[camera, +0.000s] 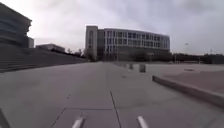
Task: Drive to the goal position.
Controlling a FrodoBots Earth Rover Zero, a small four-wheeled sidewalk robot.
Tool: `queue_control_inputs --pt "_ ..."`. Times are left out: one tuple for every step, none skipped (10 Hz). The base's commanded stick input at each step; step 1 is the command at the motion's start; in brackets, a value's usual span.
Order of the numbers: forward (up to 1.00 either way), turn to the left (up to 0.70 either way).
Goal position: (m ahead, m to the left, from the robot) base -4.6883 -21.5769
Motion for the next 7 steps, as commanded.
queue_control_inputs --pt "0.70 0.00" --pt "0.70 0.00" --pt "0.70 0.00" --pt "0.70 0.00" --pt "0.70 0.00" --pt "0.70 0.00" --pt "0.70 0.00"
